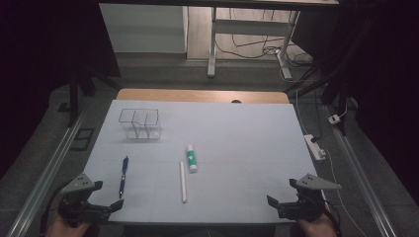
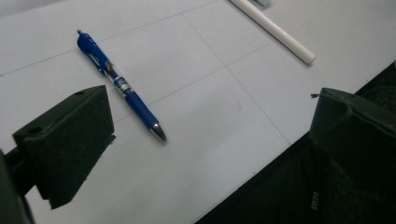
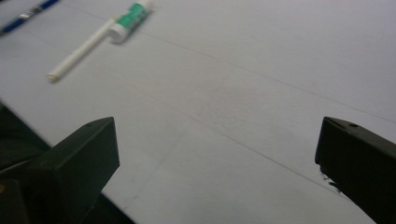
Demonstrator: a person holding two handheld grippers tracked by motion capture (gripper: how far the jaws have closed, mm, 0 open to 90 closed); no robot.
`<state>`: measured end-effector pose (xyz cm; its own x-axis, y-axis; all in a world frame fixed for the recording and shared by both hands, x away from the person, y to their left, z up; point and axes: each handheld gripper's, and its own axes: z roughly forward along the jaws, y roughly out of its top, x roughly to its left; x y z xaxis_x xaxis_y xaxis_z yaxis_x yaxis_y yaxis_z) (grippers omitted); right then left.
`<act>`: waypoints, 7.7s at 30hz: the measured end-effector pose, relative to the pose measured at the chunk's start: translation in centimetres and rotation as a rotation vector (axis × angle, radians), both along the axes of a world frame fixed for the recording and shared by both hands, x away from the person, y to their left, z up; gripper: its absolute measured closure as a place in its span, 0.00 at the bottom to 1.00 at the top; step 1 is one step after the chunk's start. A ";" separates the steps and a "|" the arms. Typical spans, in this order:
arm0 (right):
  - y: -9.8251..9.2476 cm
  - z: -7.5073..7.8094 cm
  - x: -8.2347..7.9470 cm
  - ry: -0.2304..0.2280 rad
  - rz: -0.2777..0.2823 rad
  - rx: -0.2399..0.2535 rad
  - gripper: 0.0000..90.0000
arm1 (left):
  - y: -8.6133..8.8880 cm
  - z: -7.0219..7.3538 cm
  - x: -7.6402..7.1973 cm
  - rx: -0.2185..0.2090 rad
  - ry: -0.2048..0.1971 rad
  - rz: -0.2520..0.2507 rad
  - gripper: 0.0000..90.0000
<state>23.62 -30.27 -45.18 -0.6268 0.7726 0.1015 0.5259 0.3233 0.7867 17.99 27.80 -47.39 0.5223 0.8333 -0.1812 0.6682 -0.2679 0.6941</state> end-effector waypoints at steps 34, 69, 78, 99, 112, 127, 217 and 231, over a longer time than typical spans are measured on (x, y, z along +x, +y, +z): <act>1.4 -0.3 0.4 0.054 -0.006 -0.036 0.00 | -0.1 0.0 0.6 0.002 0.037 -0.005 0.00; 1.4 -0.5 0.7 0.091 -0.002 -0.038 0.00 | -1.3 0.1 4.3 0.016 0.038 -0.032 0.00; 1.5 -0.5 0.8 0.095 0.002 -0.044 0.00 | -1.1 0.0 6.5 0.027 0.022 -0.018 0.00; 1.6 -0.6 0.9 0.107 0.007 -0.054 0.00 | -0.7 -0.4 11.0 0.008 -0.026 -0.002 0.00; 1.6 -0.6 1.0 0.115 0.011 -0.055 0.00 | -0.6 -1.1 14.5 0.021 -0.034 0.033 0.00; 1.6 -0.7 1.0 0.128 0.019 -0.053 0.00 | 0.8 -1.7 17.4 0.033 0.023 0.065 0.19; 1.7 -0.8 1.1 0.144 0.025 -0.066 0.02 | -5.7 -1.8 28.3 0.139 0.068 0.049 0.99; 1.7 -0.8 1.1 0.141 0.027 -0.065 0.02 | -9.9 -1.7 27.9 0.118 0.085 -0.039 0.99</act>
